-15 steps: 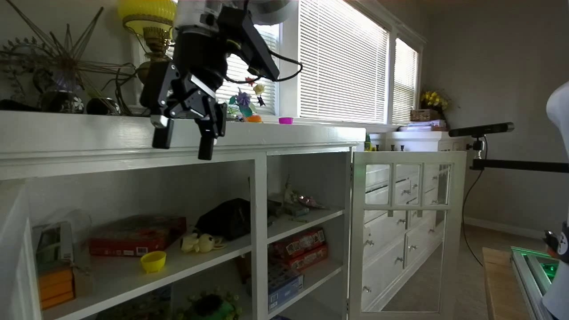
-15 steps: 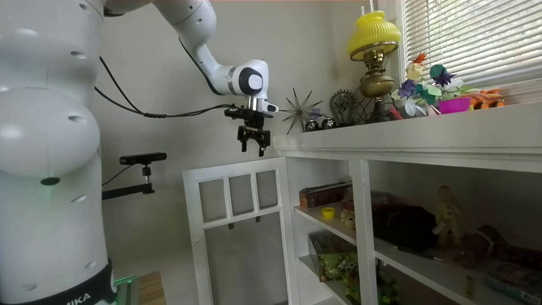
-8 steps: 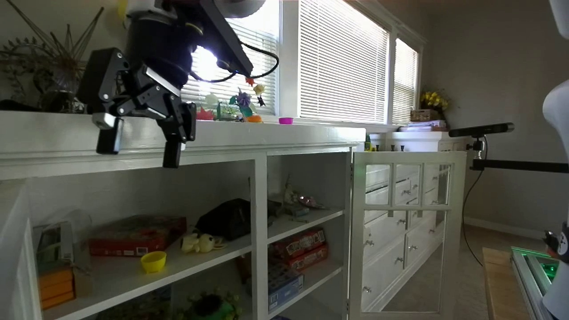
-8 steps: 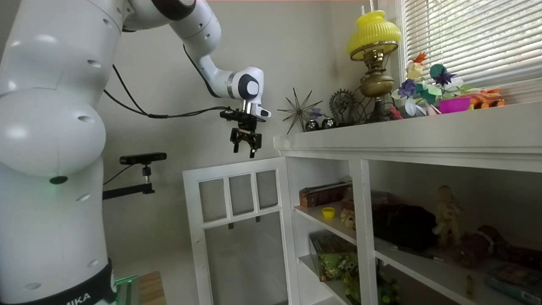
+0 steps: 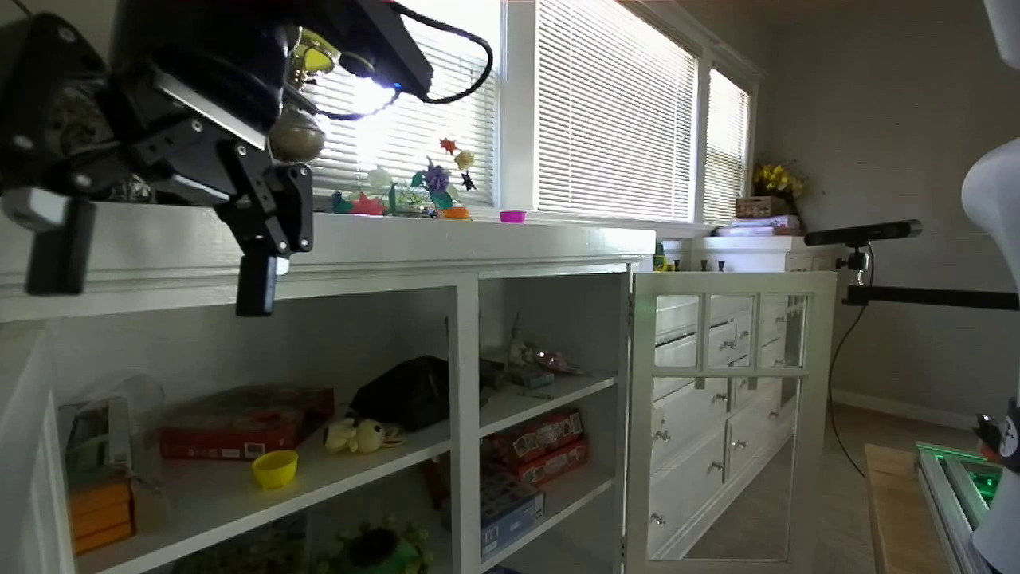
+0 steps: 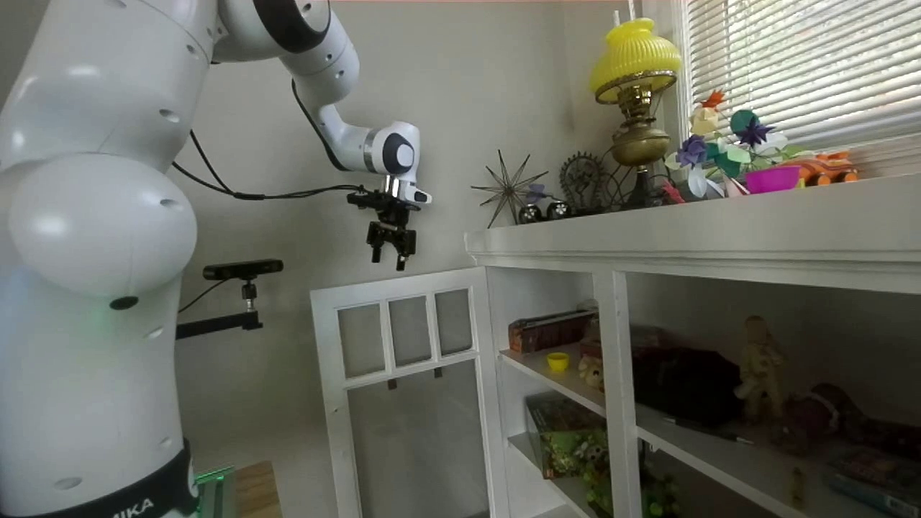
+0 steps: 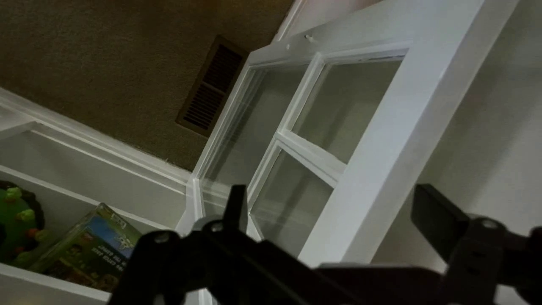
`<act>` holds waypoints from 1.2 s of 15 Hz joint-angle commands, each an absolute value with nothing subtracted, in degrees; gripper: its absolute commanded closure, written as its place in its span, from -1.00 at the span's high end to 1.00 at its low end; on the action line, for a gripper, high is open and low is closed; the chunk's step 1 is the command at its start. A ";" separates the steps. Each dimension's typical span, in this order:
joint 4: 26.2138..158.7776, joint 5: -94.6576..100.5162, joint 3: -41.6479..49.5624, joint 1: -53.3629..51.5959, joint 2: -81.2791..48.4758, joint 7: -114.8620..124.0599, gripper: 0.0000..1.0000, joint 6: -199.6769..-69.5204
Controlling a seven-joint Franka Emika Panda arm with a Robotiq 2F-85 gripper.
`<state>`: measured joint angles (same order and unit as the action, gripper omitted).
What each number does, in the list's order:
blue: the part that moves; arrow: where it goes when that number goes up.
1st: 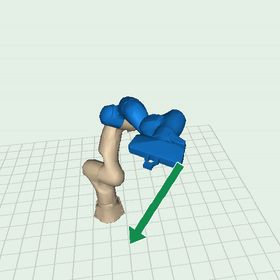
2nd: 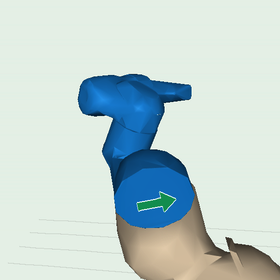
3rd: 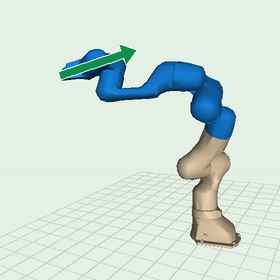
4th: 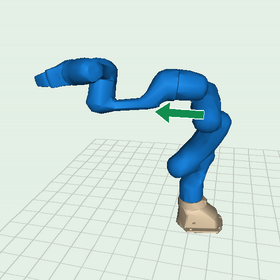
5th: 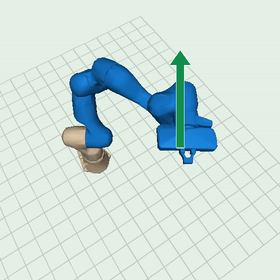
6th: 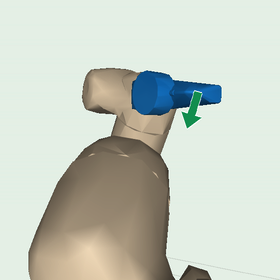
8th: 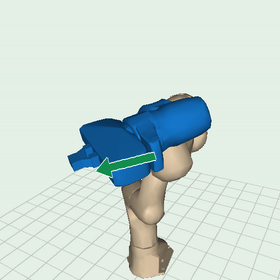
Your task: Close the cabinet door
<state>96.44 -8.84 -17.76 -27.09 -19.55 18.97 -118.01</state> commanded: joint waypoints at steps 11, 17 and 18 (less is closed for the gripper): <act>96.33 -12.18 -18.66 -28.38 -22.92 22.19 1.00 -125.88; 97.07 -11.46 -18.36 -28.88 -24.22 23.49 1.00 -126.78; 97.28 -11.07 -18.24 -29.04 -24.12 23.64 1.00 -126.64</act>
